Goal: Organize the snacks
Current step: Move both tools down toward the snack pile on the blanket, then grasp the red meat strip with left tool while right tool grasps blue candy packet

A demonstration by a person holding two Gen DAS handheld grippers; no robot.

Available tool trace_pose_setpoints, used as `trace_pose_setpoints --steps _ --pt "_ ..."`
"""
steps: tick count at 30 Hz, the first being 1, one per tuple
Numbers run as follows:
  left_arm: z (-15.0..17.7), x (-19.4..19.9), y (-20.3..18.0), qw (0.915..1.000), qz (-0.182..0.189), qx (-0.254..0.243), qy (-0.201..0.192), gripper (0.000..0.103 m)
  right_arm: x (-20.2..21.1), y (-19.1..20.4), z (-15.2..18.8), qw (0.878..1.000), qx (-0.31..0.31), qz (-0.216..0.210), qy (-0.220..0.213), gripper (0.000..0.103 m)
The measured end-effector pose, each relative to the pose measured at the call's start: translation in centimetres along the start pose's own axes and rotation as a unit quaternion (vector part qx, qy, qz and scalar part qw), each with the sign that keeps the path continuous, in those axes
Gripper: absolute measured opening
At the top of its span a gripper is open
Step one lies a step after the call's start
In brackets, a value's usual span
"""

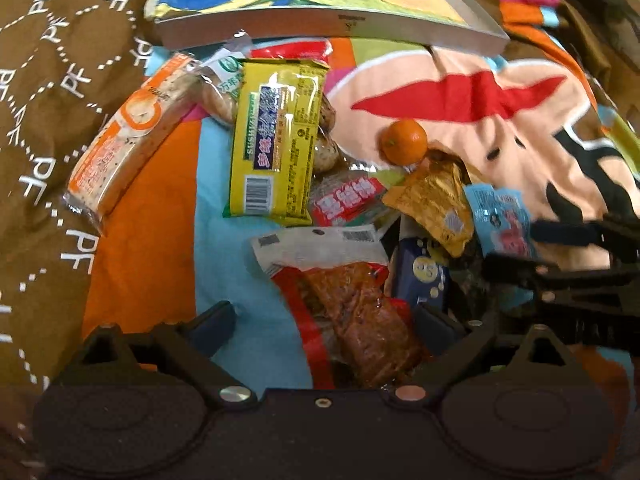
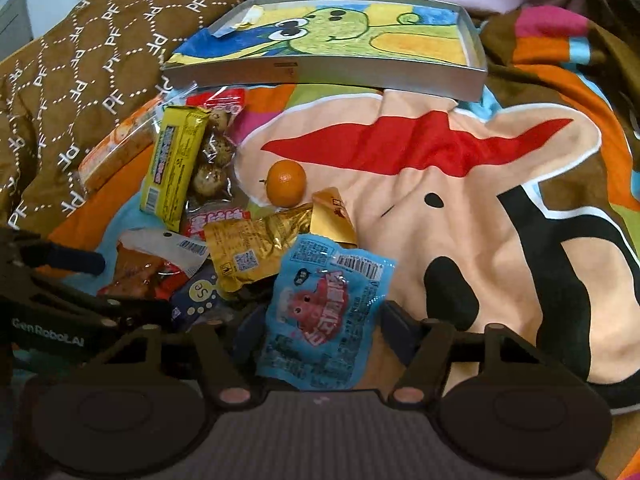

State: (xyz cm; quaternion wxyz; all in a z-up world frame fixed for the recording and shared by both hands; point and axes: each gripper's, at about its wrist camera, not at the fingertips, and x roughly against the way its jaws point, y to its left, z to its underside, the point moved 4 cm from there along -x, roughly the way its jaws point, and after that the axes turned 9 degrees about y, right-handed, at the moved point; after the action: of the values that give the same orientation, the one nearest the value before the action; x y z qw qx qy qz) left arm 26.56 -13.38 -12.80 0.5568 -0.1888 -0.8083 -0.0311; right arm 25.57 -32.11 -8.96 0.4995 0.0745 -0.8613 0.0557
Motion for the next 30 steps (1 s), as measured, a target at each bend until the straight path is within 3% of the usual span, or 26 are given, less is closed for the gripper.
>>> trace_pose_setpoints --steps 6,12,15,17,20,23,30 --pt "0.3 1.0 1.1 0.9991 -0.007 -0.041 0.012 0.095 0.2 0.0 0.1 1.0 0.009 0.002 0.001 0.064" --pt "0.3 0.6 0.8 0.9995 -0.008 -0.011 0.029 0.096 0.1 -0.2 0.0 1.0 -0.012 -0.017 0.002 0.075" --pt "0.5 0.5 0.7 0.9995 -0.007 0.002 0.03 0.097 -0.1 0.0 0.1 1.0 -0.01 -0.013 0.004 0.075" --pt "0.4 0.4 0.5 0.9994 -0.012 0.0 0.032 0.092 -0.3 0.2 0.1 1.0 -0.007 -0.011 0.006 0.075" --pt "0.1 0.5 0.1 0.9992 0.002 -0.007 0.039 0.081 -0.2 0.2 0.2 1.0 -0.005 -0.011 0.008 0.064" --pt "0.0 0.7 -0.1 0.9989 0.012 -0.015 0.043 0.071 0.0 0.2 0.4 1.0 -0.007 -0.016 0.008 0.062" --pt "0.0 1.0 -0.4 0.9983 0.019 -0.018 0.053 0.066 0.2 0.1 0.5 1.0 -0.008 -0.02 0.003 0.062"
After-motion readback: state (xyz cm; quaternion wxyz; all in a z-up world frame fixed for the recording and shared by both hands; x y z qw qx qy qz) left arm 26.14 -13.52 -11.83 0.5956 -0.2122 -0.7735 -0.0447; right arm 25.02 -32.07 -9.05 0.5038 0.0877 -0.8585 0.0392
